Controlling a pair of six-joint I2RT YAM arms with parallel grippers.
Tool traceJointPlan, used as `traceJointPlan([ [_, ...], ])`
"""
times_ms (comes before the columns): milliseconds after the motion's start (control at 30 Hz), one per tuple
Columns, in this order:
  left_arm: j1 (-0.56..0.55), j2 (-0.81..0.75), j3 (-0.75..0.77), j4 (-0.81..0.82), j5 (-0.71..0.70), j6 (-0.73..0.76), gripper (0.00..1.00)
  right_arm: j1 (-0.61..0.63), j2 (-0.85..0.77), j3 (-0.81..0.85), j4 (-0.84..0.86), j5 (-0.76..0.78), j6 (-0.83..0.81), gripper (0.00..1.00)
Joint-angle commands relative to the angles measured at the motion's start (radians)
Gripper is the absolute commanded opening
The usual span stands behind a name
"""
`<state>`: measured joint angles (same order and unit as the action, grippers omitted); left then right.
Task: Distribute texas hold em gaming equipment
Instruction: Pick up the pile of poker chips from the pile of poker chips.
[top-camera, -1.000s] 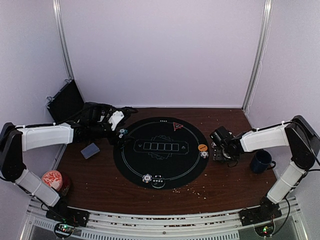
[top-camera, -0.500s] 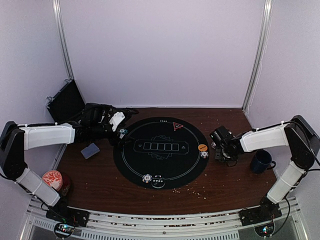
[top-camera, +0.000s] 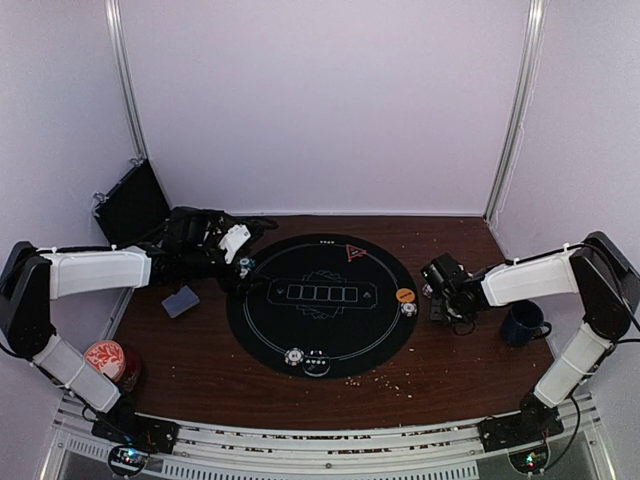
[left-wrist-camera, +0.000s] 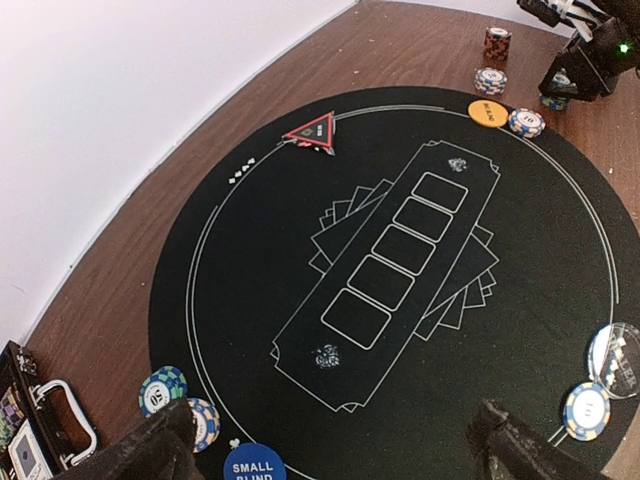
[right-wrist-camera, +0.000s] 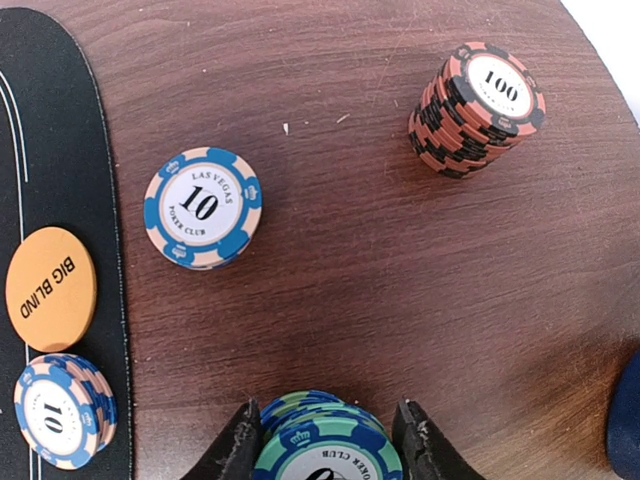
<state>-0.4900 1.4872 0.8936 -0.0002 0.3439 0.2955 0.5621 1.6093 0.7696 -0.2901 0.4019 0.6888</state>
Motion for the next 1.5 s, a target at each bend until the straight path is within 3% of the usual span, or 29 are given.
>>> traceJointPlan([
  [0,0.002,0.016,0.003,0.039,-0.004,-0.011,0.98,-0.007,-0.027,-0.012,0.010,0.006,0.009,0.39],
  [233,0.003,0.023,0.008,0.034,-0.003,-0.011,0.98,-0.006,-0.033,-0.008,0.006,0.018,0.002,0.40],
  [600,0.003,0.030,0.009,0.034,-0.006,-0.012,0.98,0.003,-0.012,0.007,-0.006,0.021,-0.001,0.53],
  [933,0.003,0.037,0.011,0.033,-0.008,-0.012,0.98,0.014,-0.070,-0.004,-0.022,0.048,0.002,0.51],
  [1467,0.003,0.042,0.013,0.030,-0.010,-0.013,0.98,0.024,-0.024,0.003,-0.029,0.054,-0.001,0.51],
])
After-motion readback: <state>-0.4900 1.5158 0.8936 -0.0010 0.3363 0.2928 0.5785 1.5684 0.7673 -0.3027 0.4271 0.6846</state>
